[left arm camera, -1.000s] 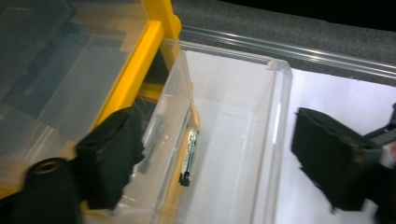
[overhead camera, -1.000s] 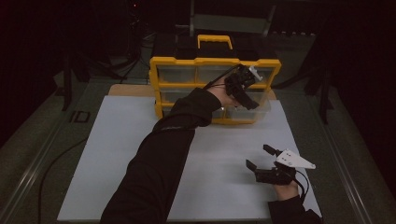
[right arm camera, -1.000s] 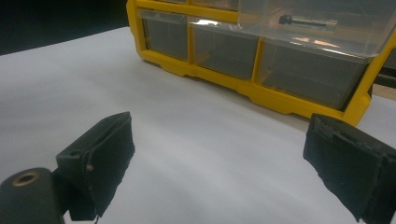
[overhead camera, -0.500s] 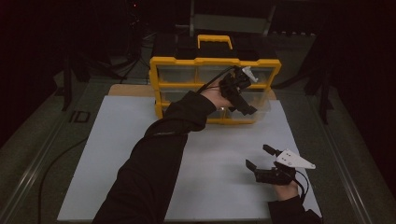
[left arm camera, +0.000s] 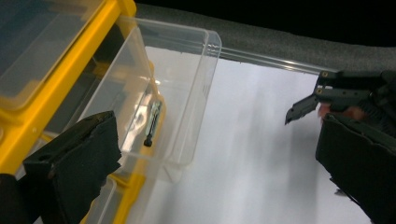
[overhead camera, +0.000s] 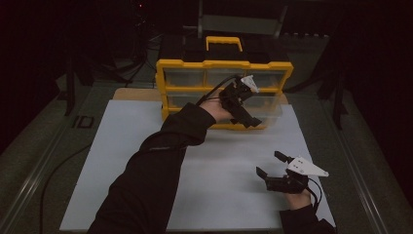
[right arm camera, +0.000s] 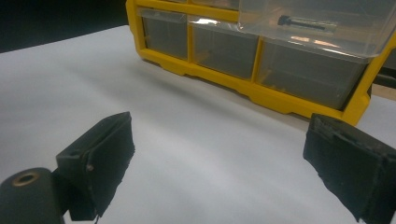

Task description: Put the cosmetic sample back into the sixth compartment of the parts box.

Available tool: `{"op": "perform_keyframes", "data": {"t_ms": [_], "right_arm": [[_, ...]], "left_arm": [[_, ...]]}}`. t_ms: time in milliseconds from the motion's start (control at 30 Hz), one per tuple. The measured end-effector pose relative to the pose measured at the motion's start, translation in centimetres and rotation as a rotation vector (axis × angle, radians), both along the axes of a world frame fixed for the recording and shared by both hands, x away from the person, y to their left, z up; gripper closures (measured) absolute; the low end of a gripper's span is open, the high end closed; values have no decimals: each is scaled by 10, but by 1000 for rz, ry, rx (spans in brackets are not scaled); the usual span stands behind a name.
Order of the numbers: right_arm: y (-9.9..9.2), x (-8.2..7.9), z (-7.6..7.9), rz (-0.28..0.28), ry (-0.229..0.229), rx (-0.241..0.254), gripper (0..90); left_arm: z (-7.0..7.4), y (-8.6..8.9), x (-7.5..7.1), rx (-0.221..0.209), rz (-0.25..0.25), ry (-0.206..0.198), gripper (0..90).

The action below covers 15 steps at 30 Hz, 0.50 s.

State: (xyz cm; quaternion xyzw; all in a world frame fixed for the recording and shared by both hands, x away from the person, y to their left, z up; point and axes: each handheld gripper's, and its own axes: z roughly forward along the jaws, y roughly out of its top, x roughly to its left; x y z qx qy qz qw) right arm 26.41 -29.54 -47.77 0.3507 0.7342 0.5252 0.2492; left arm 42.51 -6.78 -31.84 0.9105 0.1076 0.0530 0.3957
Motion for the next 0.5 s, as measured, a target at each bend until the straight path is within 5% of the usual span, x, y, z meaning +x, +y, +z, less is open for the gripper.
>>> {"op": "perform_keyframes", "data": {"t_ms": [500], "right_arm": [[1,0,0,-1,0,-4,87]], "left_arm": [[-6,30,-12,-14,23,-1,0]]}}
